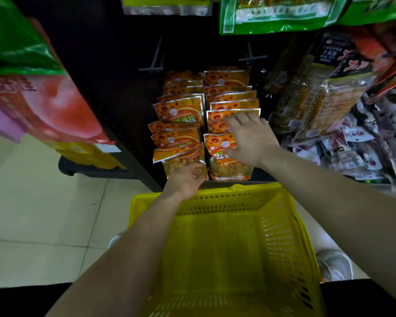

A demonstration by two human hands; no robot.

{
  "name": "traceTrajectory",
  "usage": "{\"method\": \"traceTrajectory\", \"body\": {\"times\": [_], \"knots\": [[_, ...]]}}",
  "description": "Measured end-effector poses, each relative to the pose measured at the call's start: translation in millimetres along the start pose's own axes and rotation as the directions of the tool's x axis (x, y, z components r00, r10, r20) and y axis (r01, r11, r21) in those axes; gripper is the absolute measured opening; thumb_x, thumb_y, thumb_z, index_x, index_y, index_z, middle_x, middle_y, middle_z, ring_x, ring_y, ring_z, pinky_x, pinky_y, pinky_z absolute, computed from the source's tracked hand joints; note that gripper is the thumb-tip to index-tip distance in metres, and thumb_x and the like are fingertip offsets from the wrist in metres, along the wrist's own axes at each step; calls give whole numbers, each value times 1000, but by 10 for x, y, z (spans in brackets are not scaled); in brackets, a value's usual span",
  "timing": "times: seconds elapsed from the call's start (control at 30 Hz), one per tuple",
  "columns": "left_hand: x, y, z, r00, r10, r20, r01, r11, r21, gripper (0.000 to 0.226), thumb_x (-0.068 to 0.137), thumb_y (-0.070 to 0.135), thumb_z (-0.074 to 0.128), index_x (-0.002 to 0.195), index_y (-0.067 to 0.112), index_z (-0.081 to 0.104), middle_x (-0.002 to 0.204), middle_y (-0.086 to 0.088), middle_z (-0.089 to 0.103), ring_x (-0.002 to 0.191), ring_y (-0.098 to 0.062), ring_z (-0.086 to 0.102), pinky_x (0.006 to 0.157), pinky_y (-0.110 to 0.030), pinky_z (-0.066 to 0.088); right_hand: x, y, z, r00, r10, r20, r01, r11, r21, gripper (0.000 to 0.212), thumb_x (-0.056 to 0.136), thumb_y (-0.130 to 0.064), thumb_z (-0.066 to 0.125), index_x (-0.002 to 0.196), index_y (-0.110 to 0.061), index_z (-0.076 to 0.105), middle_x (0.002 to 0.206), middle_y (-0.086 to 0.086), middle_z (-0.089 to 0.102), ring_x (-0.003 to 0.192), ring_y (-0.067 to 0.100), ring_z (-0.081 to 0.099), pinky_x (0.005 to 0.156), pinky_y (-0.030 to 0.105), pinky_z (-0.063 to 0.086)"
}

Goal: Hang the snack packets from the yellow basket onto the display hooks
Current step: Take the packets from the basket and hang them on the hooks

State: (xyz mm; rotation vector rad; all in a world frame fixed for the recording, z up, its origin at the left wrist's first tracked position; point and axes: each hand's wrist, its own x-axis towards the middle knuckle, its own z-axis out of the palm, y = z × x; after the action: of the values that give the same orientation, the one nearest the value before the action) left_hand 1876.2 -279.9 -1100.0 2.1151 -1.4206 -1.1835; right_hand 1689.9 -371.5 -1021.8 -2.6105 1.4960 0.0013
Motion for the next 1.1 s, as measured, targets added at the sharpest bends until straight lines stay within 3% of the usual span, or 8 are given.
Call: {"method": "traceTrajectory", "body": {"times": [0.17,0.37,0.53,0.6,0.7,0.8,0.93,1.1], "knots": [[-100,-193,-200,994,18,-109,-3,992,129,59,95,32,62,150,35,41,148,1,50,129,-22,52,103,-31,44,37,-399,130,993,-117,12,117,993,19,76,86,-50,64,151,-26,31,150,3,38,139,30,30,112,50,30],[121,-276,-171,996,-89,-5,88,983,162,75,98,32,60,158,38,15,163,-3,27,134,-27,48,100,-29,43,388,-707,304,966,-258,31,259,952,-162,64,83,-49,65,140,-27,47,142,4,46,133,29,36,110,50,27],[257,-185,-70,988,-133,74,124,985,117,84,97,39,59,156,46,-1,165,-6,21,141,-31,40,112,-39,41,577,-774,198,956,-292,-37,268,915,-302,7,87,-25,67,90,-30,64,82,-4,65,91,23,60,105,49,28],[260,-149,-52,990,-122,71,112,985,133,83,98,42,56,156,47,-4,167,-9,14,145,-33,35,110,-36,41,629,-759,81,975,-221,-34,196,918,-345,15,85,-15,66,78,-27,60,66,-3,58,76,23,55,102,48,29],[536,-396,-67,983,-177,59,163,970,181,84,99,41,54,155,45,-9,167,-14,0,148,-35,28,112,-40,36,1064,-871,378,982,-184,-29,165,929,-332,20,79,-10,67,94,-23,67,87,4,61,95,29,54,101,49,32],[504,-444,-25,987,-154,44,143,971,192,84,99,43,53,153,49,-11,167,-14,-3,143,-37,37,109,-44,44,1113,-825,401,972,-202,-121,158,941,-299,55,73,-15,74,125,-17,58,127,15,51,121,36,46,99,51,36],[484,-471,-1,992,-113,-64,120,986,117,73,97,40,55,153,53,9,159,-5,32,124,-31,57,99,-45,53,1192,-783,415,977,-196,-81,174,960,-218,88,78,-19,75,148,-20,22,113,10,64,104,35,61,99,50,37],[459,-539,-165,975,-89,-202,101,993,53,18,98,34,57,109,38,70,126,2,64,109,-21,64,95,-38,54,1230,-809,394,982,-189,21,187,938,-291,24,84,-10,63,103,-25,62,82,-1,61,84,28,63,99,46,35]]}}
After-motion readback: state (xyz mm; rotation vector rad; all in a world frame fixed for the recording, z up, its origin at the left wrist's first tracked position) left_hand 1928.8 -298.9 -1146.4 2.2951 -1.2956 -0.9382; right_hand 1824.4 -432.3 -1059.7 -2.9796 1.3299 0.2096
